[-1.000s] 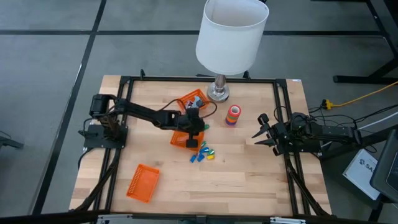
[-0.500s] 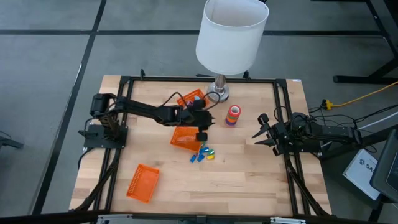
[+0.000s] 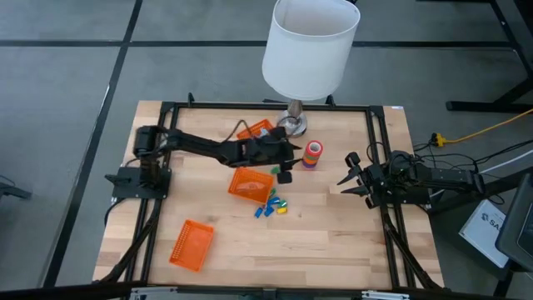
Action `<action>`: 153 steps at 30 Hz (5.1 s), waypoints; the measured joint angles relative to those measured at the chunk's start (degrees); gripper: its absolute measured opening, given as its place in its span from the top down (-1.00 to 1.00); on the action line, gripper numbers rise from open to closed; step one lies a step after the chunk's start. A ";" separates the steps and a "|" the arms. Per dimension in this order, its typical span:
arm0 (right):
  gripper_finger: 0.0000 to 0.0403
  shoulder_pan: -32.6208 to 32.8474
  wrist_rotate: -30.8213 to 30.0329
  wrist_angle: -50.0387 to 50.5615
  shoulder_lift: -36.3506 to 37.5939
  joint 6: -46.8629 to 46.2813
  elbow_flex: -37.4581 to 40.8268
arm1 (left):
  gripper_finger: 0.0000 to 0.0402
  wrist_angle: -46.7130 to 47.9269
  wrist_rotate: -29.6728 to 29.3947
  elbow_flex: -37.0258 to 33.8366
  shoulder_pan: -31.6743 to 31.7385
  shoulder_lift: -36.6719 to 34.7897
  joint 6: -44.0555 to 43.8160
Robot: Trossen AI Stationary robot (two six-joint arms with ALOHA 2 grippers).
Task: Pick and place Stapler, Stapler remover, tape
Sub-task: Put the red tape into the middle orange bin
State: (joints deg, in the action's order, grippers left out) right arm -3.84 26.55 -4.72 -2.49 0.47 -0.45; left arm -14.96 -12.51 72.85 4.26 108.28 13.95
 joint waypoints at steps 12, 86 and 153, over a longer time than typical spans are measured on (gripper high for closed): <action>0.36 0.00 0.00 -0.11 -0.01 0.00 0.00 | 0.18 15.75 -0.06 22.27 1.00 12.25 2.32; 0.36 0.00 0.00 -0.04 0.00 0.00 0.00 | 0.86 19.98 7.21 23.51 3.86 12.54 8.01; 0.36 0.00 0.00 -0.04 -0.01 0.00 0.00 | 0.85 46.96 -25.02 -7.54 -17.76 -12.23 -56.58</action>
State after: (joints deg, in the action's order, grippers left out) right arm -3.84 26.55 -4.75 -2.50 0.47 -0.45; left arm 32.00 -37.53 65.31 -13.50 96.05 -42.64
